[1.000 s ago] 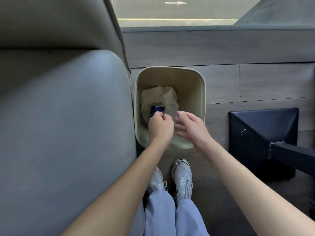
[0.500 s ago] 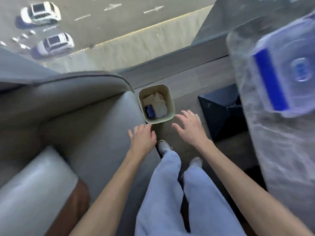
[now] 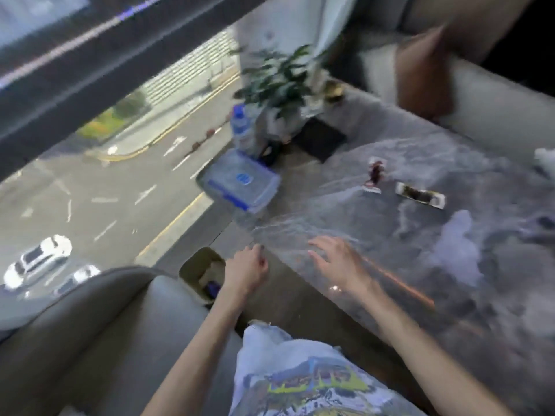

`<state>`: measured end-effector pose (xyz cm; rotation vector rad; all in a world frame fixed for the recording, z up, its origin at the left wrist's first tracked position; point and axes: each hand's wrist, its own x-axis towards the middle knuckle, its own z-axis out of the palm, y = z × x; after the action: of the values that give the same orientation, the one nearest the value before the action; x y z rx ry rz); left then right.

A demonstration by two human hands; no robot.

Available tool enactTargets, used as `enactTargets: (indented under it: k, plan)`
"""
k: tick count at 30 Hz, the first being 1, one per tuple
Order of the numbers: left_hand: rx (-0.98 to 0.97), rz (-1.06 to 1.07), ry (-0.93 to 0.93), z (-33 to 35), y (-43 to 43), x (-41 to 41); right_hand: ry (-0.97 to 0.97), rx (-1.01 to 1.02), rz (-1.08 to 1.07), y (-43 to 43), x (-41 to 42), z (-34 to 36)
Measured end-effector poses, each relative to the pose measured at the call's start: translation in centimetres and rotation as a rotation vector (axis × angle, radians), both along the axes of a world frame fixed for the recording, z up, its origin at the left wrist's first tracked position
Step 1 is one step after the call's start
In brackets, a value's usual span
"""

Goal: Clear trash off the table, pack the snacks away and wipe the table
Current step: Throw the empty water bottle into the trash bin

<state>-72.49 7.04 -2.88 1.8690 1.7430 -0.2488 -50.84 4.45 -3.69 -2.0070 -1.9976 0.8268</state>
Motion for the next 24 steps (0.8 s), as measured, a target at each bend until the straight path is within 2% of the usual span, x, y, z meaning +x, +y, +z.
enactTargets:
  k: [5,9,15,21,24]
  plan:
    - [0.084,-0.334,-0.105,3.0,-1.8,15.9,-0.018,0.009,-0.428,-9.6,17.2,3.4]
    - [0.150,-0.587,-0.128,5.5,-3.3,25.5,-0.032,-0.015,-0.717,-17.2,25.0,5.5]
    - [0.203,-0.852,-0.125,7.9,-2.8,34.7,-0.044,0.043,-0.959,-23.7,29.1,6.5]
    - [0.174,-0.970,-0.114,8.3,-2.1,40.3,0.054,0.069,-1.137,-26.2,30.8,5.3]
    - [0.184,-1.005,-0.093,8.4,-1.9,42.7,0.090,0.052,-1.143,-26.0,32.6,4.5]
